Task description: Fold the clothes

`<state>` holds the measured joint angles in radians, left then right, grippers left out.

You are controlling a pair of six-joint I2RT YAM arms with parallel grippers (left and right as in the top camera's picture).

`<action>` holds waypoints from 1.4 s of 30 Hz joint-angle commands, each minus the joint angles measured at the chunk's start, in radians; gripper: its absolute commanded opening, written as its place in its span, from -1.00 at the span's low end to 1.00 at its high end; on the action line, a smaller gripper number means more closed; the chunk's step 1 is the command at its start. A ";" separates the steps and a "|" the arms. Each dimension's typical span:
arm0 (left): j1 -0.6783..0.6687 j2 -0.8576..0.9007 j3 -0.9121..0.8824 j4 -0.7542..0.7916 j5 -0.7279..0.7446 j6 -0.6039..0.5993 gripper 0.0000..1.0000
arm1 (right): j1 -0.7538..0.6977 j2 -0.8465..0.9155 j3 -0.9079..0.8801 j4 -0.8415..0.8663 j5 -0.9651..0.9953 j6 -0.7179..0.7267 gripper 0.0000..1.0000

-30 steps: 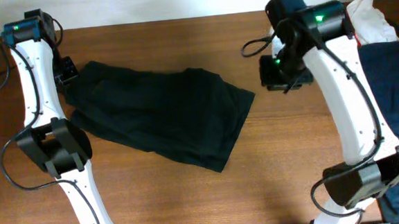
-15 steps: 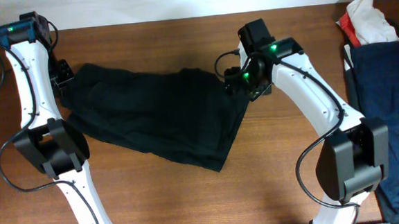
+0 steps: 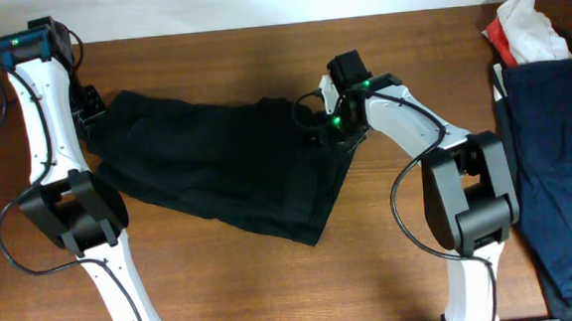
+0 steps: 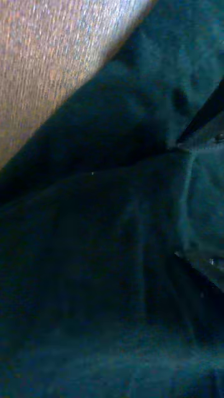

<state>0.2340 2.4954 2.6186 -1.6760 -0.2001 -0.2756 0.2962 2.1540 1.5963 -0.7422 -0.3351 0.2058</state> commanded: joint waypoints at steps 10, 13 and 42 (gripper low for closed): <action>0.007 -0.003 -0.002 0.011 -0.029 0.008 -0.87 | 0.003 0.053 -0.008 0.047 0.040 -0.015 -0.41; 0.007 -0.003 -0.002 0.012 -0.029 0.008 -0.86 | -0.007 0.053 0.021 0.002 0.040 -0.014 -0.83; 0.007 -0.003 -0.002 -0.012 -0.024 0.008 0.26 | 0.098 -0.072 0.263 -0.813 0.051 -0.101 0.98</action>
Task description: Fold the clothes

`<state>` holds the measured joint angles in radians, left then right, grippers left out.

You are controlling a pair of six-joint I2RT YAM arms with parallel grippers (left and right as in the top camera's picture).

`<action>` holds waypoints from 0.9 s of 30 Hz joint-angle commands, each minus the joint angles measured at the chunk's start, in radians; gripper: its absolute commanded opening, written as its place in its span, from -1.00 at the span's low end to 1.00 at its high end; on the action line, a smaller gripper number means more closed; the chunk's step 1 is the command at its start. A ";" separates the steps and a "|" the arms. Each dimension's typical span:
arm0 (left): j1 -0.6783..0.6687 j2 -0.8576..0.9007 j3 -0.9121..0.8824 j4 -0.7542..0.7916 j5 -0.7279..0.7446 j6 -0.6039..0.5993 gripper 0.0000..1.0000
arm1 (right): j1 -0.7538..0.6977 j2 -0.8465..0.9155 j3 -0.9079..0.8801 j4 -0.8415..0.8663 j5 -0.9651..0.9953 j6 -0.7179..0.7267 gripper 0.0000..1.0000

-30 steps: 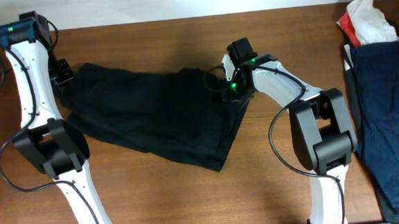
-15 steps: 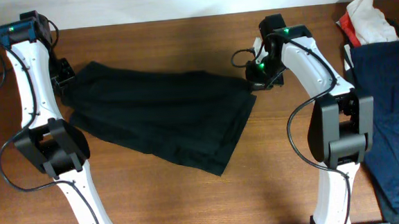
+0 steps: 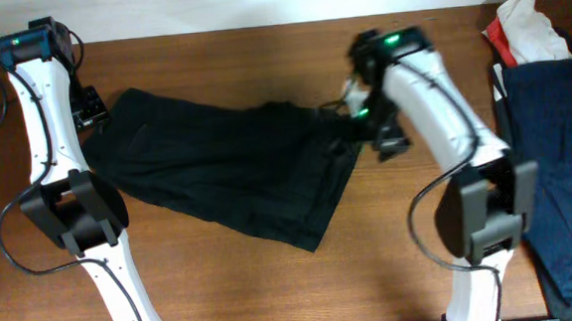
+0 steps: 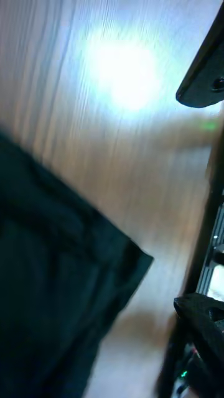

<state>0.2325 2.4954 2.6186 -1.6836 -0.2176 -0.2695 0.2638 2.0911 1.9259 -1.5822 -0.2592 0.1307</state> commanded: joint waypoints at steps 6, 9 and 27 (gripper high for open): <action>0.009 -0.003 -0.002 -0.005 -0.007 0.002 0.42 | 0.254 -0.009 -0.227 0.196 -0.021 0.061 0.98; 0.009 -0.003 -0.002 -0.005 -0.007 0.002 0.48 | 0.255 -0.009 -0.325 0.309 -0.054 0.061 0.84; 0.009 -0.003 -0.002 -0.002 -0.008 0.002 0.51 | 0.318 -0.009 -0.396 0.500 -0.099 0.086 -0.92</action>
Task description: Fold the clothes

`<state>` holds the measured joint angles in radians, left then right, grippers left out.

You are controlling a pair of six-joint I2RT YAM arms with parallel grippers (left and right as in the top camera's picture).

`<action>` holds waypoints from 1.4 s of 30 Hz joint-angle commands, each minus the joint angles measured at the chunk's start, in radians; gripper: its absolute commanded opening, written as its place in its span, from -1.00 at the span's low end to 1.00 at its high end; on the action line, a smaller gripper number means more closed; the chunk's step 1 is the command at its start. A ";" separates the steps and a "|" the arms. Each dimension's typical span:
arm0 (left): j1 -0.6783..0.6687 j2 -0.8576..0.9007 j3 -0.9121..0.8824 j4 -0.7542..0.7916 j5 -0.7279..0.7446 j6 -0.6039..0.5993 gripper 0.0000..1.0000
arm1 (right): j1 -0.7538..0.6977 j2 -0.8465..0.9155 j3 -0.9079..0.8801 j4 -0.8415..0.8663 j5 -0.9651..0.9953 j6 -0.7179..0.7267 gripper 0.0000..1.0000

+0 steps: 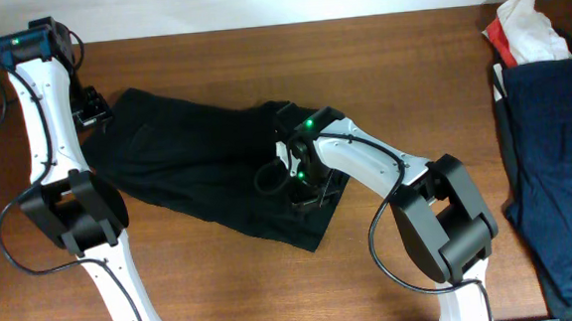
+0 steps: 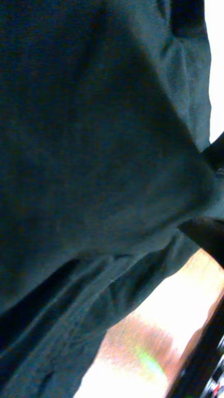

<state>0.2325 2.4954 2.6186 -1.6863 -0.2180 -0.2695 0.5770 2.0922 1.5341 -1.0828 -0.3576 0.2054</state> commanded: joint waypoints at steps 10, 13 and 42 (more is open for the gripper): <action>0.009 -0.003 -0.002 0.005 -0.008 0.002 0.52 | 0.003 -0.016 0.153 -0.405 0.006 0.011 -0.92; 0.009 -0.003 -0.002 0.006 -0.008 0.002 0.53 | 0.003 -0.016 0.153 -0.571 0.034 0.009 -0.92; -0.097 -0.008 0.049 -0.002 0.399 0.248 -0.99 | -0.249 -0.045 0.185 -0.230 0.017 0.045 -0.92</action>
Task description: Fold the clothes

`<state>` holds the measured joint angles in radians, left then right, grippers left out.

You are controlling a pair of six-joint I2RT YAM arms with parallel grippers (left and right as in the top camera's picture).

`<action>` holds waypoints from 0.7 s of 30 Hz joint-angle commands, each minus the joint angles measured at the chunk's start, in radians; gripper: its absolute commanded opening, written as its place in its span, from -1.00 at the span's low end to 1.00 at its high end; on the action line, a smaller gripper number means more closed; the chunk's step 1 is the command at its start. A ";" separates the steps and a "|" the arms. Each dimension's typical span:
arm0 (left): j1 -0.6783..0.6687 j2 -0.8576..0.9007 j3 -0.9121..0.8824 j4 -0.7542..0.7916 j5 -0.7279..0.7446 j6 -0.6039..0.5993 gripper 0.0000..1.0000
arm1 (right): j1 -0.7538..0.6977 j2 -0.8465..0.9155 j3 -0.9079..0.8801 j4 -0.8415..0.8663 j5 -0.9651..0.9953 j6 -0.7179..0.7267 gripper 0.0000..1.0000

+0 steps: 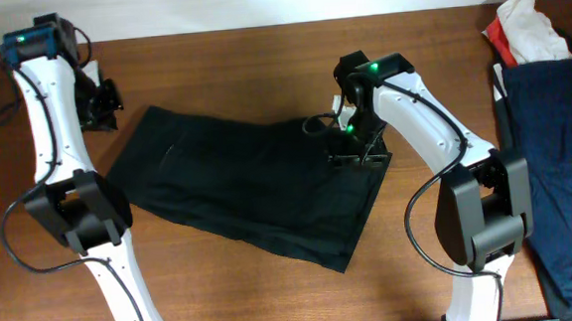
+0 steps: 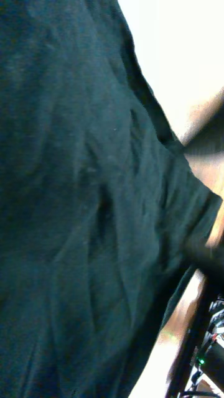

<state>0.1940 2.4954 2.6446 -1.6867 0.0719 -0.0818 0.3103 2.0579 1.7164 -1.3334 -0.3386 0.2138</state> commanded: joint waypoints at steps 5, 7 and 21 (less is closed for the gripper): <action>-0.137 0.043 0.019 -0.001 0.082 0.055 -0.99 | 0.090 0.019 -0.083 0.180 0.004 0.143 -0.92; -0.145 0.096 0.005 -0.001 0.086 0.044 -0.98 | 0.101 0.021 -0.129 0.223 0.013 0.143 -0.92; 0.041 0.312 0.005 0.048 -0.147 -0.104 -0.99 | 0.008 0.026 -0.404 0.289 0.164 0.199 -0.92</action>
<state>0.1864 2.7605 2.6503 -1.6379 0.0437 -0.0872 0.3573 2.0579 1.3327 -0.9909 -0.3729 0.3969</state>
